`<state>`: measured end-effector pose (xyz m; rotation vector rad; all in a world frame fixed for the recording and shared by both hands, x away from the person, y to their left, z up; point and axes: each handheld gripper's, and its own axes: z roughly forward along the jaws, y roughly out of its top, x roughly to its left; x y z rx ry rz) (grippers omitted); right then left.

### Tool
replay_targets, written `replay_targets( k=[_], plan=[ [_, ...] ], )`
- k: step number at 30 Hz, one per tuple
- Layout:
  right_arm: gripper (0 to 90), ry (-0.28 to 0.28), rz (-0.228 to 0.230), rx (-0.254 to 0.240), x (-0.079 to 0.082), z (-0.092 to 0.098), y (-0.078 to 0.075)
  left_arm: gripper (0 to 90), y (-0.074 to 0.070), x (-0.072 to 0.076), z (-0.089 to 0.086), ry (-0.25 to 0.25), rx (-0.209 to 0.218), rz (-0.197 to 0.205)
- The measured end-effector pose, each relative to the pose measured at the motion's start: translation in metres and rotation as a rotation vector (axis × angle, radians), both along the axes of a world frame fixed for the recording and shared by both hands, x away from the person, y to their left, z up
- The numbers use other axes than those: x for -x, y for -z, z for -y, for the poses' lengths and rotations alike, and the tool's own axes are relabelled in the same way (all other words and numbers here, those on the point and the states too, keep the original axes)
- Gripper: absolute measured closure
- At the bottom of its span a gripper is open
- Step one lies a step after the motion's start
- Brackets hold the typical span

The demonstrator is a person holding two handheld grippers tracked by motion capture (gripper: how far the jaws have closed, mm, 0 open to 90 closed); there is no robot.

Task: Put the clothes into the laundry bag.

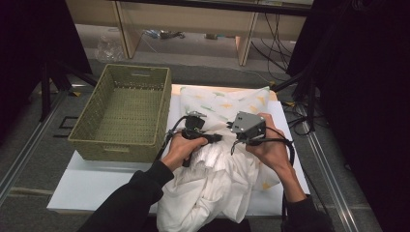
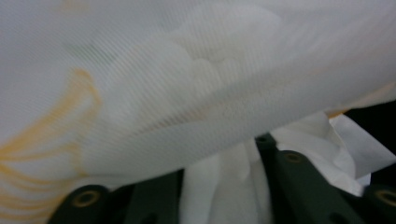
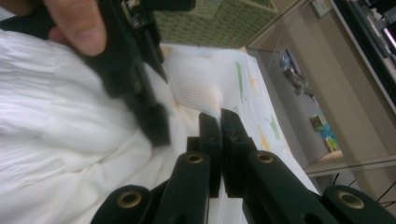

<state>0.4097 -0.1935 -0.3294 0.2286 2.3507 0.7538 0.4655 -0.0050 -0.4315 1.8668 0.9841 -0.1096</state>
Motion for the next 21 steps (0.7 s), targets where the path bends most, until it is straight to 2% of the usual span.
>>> replay_targets(
  k=[1,2,6,9,11,13,16,17,18,19,21],
  plan=[
    [89.9,0.002,-0.007,0.005,-0.001,0.0,0.003,53.6,0.0,0.002,-0.001,0.007,0.021,-0.011],
    [89.9,0.005,-0.012,0.007,-0.001,0.001,0.005,46.9,-0.003,0.004,-0.002,0.02,0.035,-0.005],
    [89.9,0.032,-0.026,-0.006,-0.001,0.002,0.005,29.3,-0.031,0.025,-0.016,0.057,0.045,0.055],
    [89.9,0.025,-0.023,-0.004,-0.001,0.002,0.005,21.5,-0.043,0.039,-0.033,0.078,0.025,0.082],
    [89.9,0.028,-0.024,-0.005,-0.001,0.002,0.005,18.1,-0.045,0.047,-0.044,0.103,-0.033,0.108],
    [89.9,0.031,-0.026,-0.004,0.001,0.001,0.005,16.4,-0.043,0.052,-0.058,0.112,-0.09,0.132],
    [89.9,0.024,-0.025,-0.003,0.0,0.0,0.005,16.3,-0.03,0.054,-0.074,0.088,-0.093,0.1],
    [89.9,0.021,-0.019,-0.001,-0.001,0.0,0.005,16.3,-0.025,0.053,-0.077,0.083,-0.101,0.1],
    [89.9,0.005,-0.013,0.006,-0.002,-0.001,0.005,16.2,-0.02,0.051,-0.078,0.078,-0.11,0.095],
    [89.9,0.022,-0.025,0.001,-0.001,-0.002,0.007,15.8,-0.014,0.048,-0.076,0.077,-0.11,0.082],
    [89.9,0.019,-0.026,0.006,-0.001,-0.003,0.008,15.2,-0.001,0.042,-0.069,0.093,-0.103,0.046]
  ],
)
